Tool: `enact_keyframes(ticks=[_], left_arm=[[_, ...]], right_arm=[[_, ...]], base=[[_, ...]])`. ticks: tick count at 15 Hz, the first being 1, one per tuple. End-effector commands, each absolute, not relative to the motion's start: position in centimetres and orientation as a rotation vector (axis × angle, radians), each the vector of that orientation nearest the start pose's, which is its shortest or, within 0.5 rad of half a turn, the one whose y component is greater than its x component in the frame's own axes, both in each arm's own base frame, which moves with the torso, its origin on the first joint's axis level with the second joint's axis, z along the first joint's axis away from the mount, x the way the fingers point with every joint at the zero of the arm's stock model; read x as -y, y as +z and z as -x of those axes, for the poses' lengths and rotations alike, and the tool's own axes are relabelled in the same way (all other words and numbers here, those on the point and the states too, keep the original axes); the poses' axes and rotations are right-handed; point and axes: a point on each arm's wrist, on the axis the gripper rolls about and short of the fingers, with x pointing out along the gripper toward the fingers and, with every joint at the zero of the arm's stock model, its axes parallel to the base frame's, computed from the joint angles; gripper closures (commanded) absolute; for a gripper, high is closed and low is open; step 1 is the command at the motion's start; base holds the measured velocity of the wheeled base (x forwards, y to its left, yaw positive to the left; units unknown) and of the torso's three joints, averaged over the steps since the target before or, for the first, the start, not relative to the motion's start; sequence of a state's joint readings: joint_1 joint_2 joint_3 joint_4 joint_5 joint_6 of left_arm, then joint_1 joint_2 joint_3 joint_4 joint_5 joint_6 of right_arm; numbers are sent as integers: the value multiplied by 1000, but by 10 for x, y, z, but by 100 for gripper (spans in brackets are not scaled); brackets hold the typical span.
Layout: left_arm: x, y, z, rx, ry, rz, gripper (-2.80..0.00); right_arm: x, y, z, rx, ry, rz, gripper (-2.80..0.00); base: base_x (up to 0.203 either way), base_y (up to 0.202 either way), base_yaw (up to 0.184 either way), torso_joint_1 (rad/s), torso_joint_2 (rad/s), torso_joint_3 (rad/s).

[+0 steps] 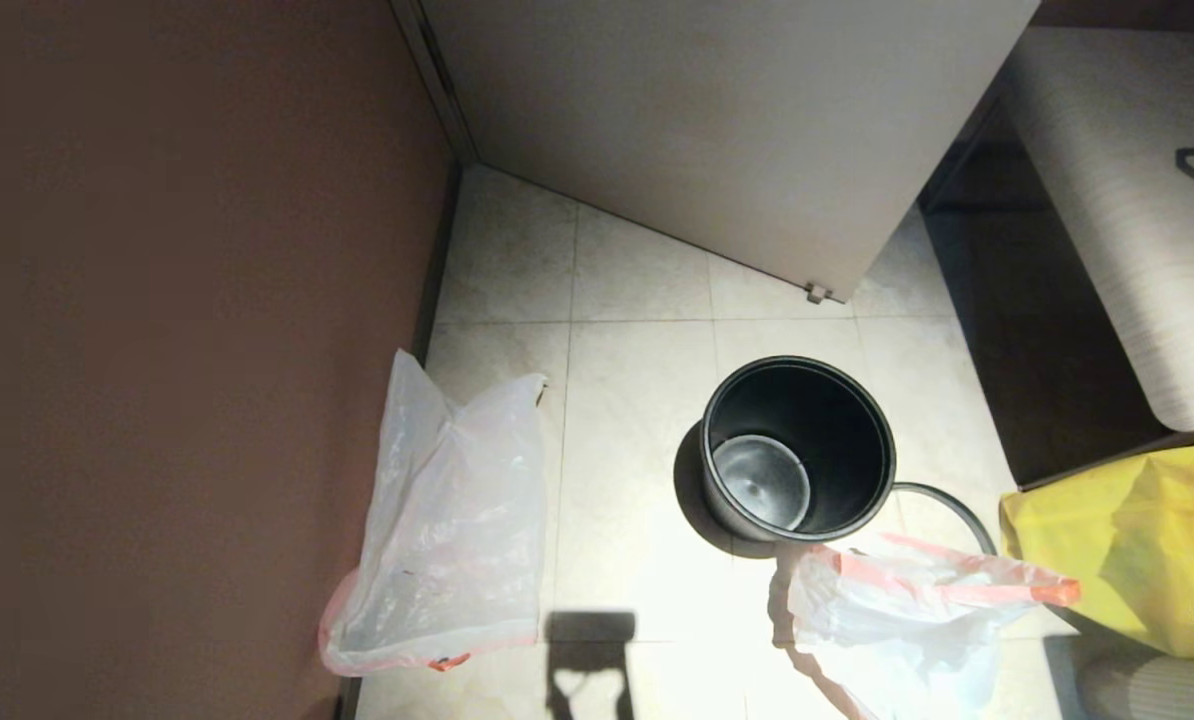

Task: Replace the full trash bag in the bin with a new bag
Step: Pick up a new trash bag

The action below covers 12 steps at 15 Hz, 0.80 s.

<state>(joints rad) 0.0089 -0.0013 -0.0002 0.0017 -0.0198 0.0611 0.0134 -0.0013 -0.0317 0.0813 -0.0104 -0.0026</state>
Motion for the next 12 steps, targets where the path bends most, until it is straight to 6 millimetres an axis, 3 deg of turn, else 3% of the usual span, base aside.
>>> enact_keyframes(ticks=[1, 12], left_arm=[[1, 75, 23, 2, -11, -62, 0], [1, 75, 23, 2, -11, -61, 0]], right_arm=[[1, 76, 25, -52, 3, -1, 0], [1, 75, 25, -50, 3, -1, 0]], base=[[0, 0, 0, 0, 0, 0], [0, 0, 0, 0, 0, 0]])
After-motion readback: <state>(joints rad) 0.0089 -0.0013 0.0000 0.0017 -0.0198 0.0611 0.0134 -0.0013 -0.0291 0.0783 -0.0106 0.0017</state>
